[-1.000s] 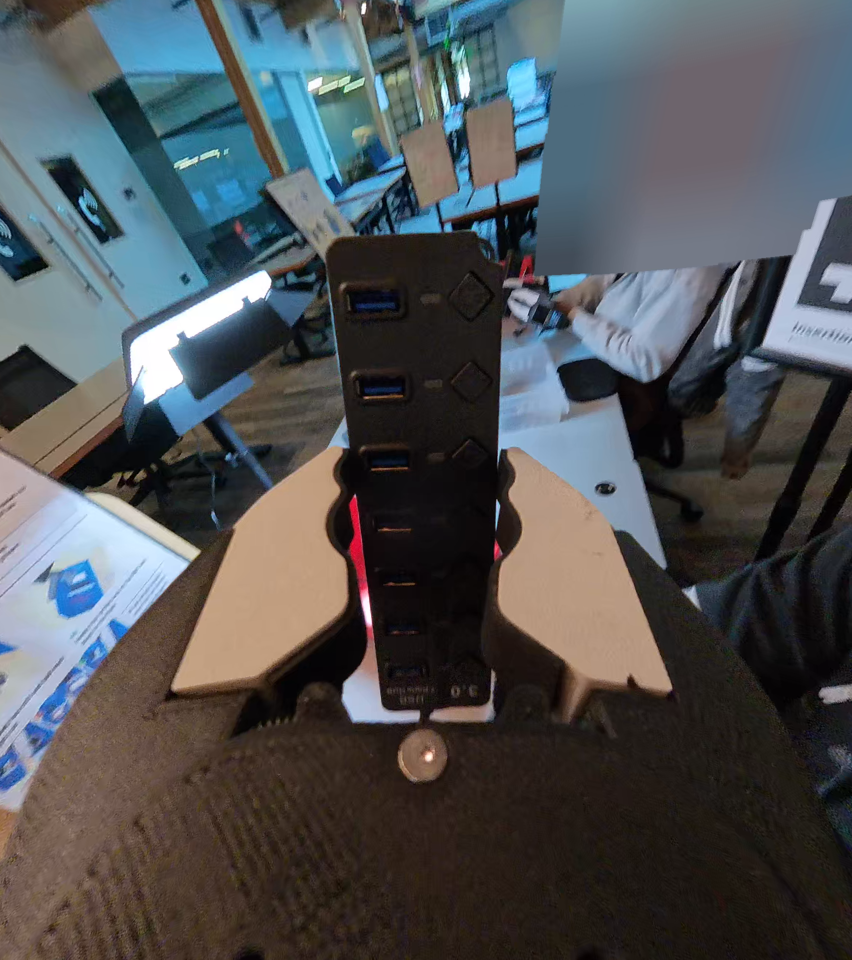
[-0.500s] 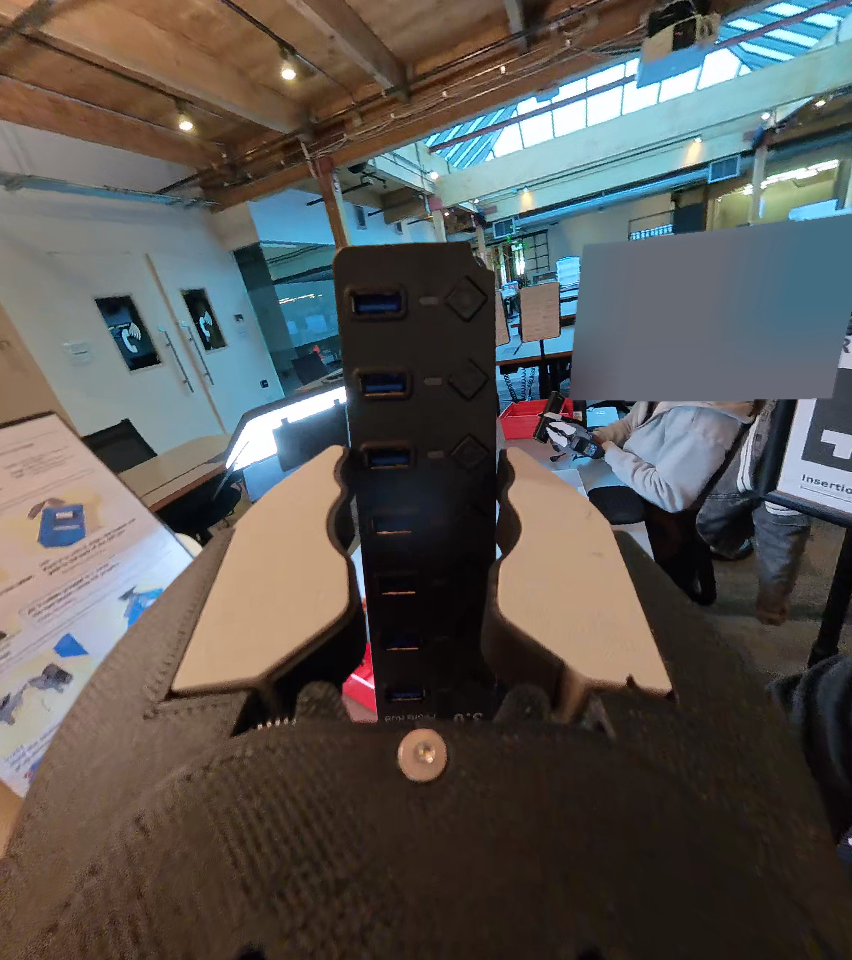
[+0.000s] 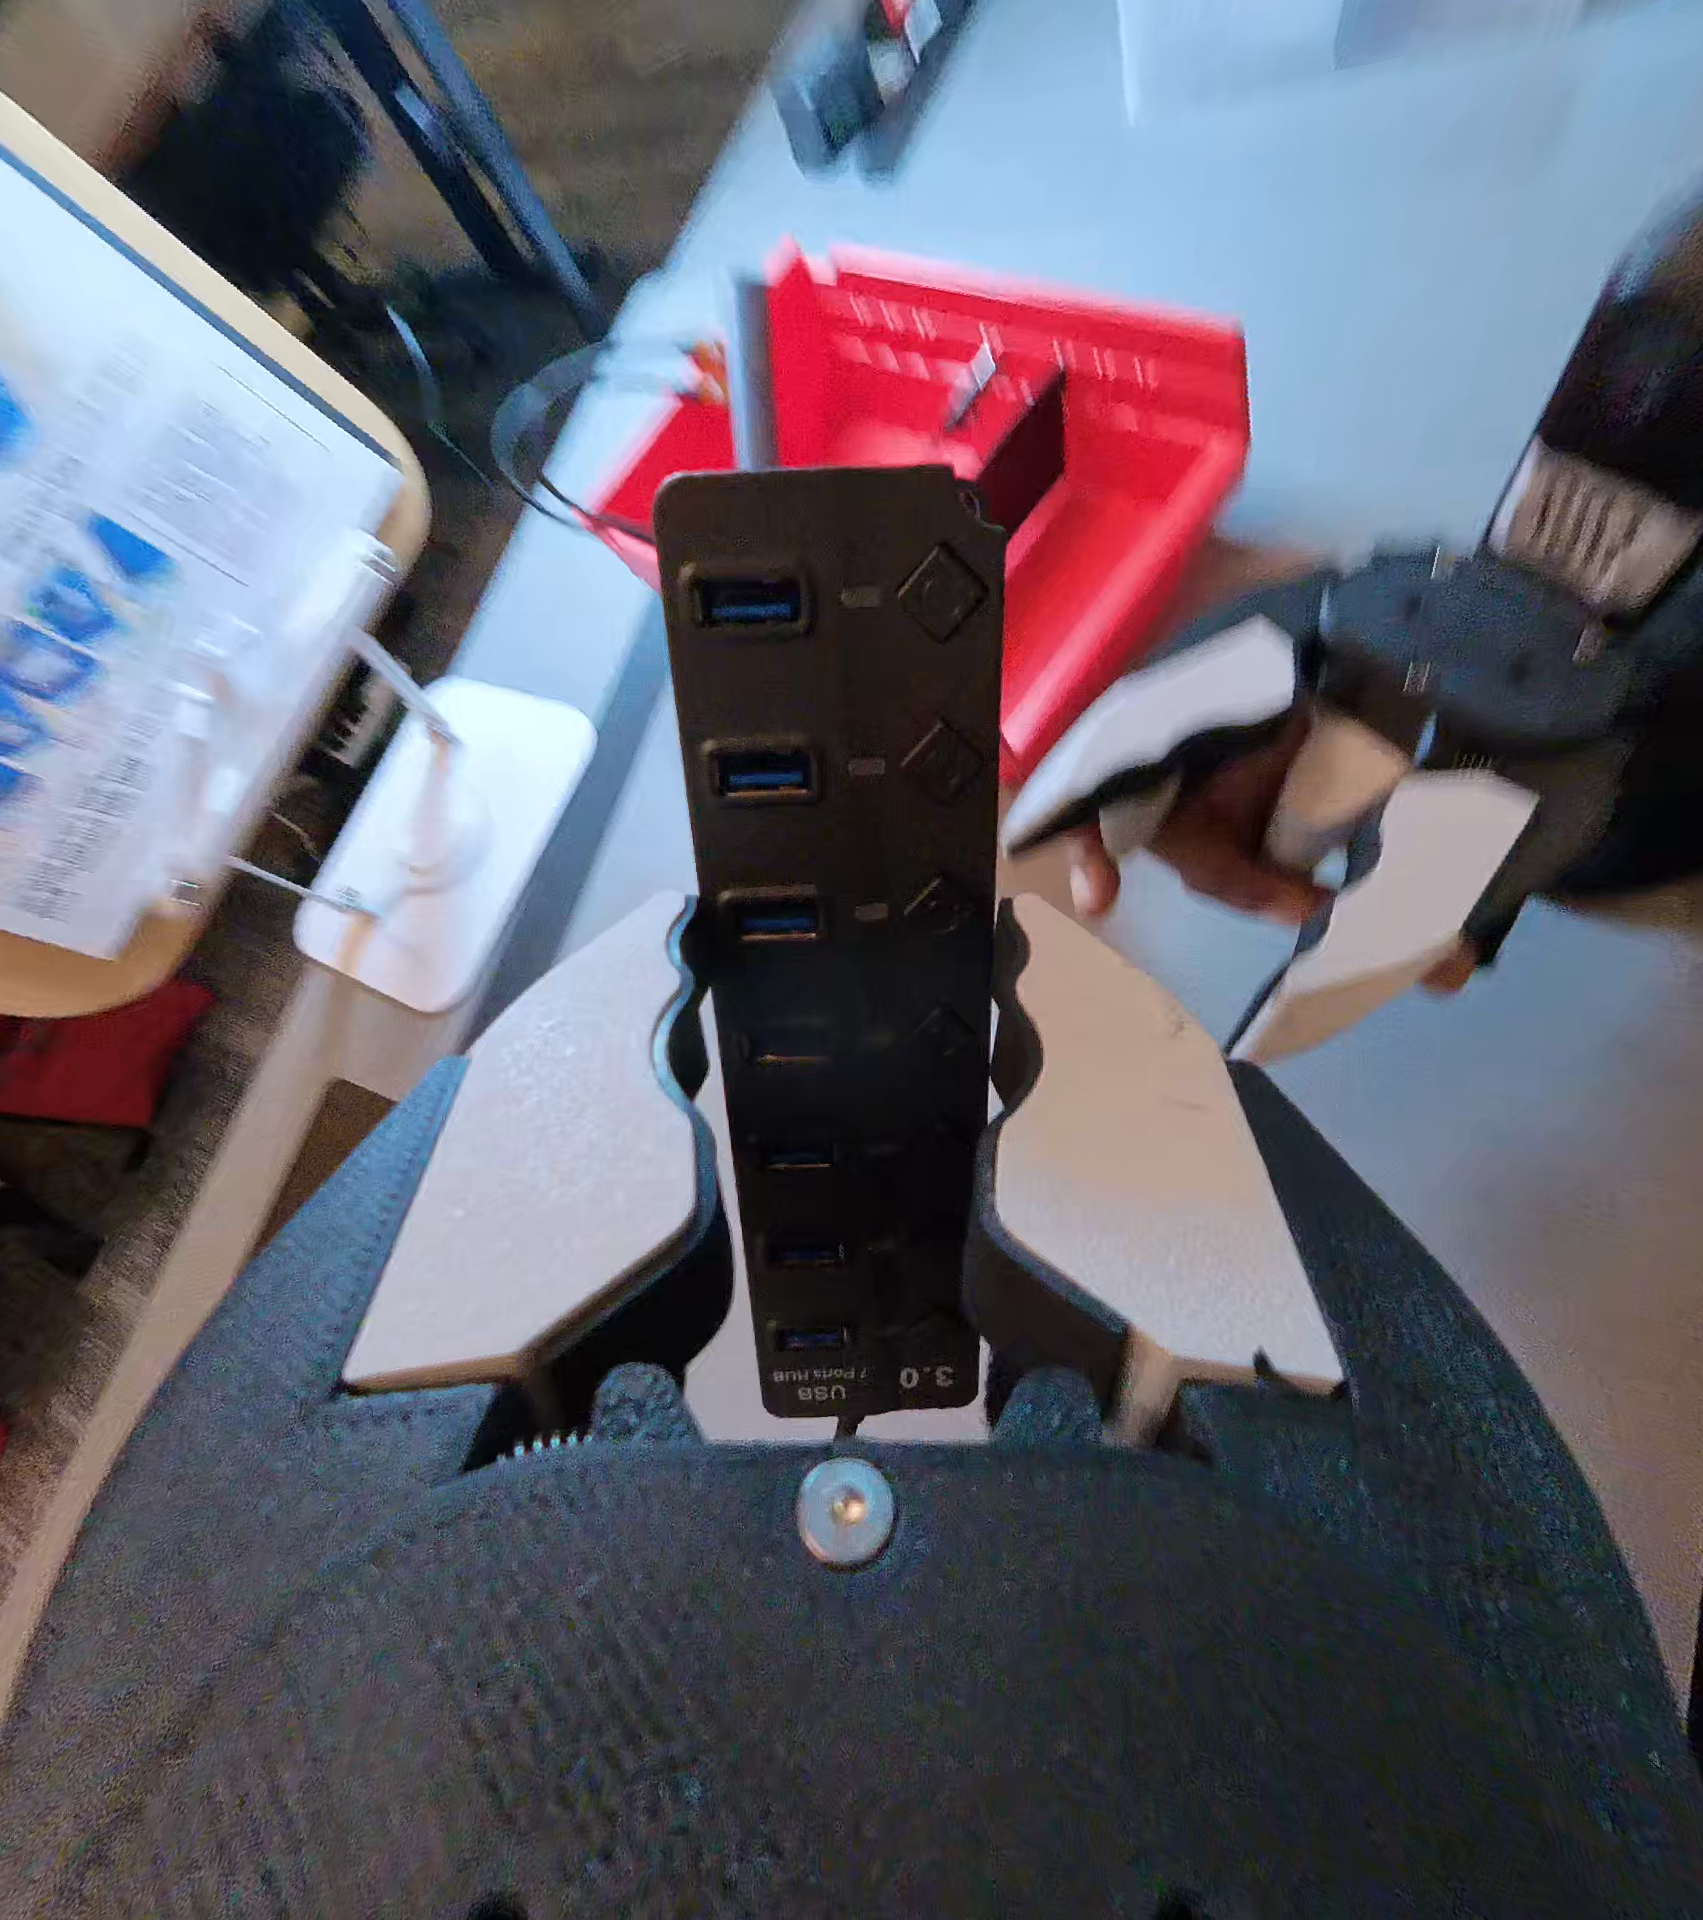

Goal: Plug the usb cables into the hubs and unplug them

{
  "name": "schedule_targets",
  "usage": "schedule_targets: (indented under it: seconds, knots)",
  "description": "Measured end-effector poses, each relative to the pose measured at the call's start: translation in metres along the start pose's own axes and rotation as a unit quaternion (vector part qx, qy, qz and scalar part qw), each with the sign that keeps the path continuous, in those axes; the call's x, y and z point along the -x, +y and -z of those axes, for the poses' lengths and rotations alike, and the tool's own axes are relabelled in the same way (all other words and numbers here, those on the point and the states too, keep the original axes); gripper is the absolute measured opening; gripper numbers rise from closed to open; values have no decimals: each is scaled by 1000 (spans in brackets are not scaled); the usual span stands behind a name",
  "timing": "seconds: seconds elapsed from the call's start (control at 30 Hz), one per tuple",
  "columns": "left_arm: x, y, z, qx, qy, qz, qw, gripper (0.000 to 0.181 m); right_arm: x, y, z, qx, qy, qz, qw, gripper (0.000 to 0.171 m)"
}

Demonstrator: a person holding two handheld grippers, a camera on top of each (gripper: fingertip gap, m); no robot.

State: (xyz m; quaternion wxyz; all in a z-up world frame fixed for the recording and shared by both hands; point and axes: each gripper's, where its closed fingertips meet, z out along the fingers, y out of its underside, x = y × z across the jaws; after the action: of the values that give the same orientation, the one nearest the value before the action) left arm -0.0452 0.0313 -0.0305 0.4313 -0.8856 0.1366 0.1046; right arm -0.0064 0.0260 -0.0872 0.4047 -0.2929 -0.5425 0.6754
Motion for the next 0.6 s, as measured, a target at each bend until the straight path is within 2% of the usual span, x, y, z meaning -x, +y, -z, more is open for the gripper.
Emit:
schedule_targets:
  seconds: [0.13,0.23,0.3,0.33,0.37,0.4,0.53,0.6]
  knots:
    - [-47,55,-52,70,58,-43,995,53,-13,5,19,46,-15,11,999,78]
    - [-82,86,-73,104,106,-74,986,53,-11,37,30,153,-81,54,983,87]
    - [-103,99,-84,117,139,-102,978,53,-1,65,39,225,-136,70,962,88]
    - [-110,103,-88,120,151,-110,975,53,7,76,42,245,-163,77,953,82]
    - [-114,107,-91,128,156,-113,973,53,15,81,42,242,-179,83,950,70]
    - [-117,112,-92,135,165,-117,970,53,19,82,42,232,-184,86,951,65]
    - [-120,110,-84,78,188,-71,977,52,24,70,46,226,-196,107,948,65]
    - [-105,115,-72,62,163,-63,983,62,24,60,48,215,-191,117,951,65]
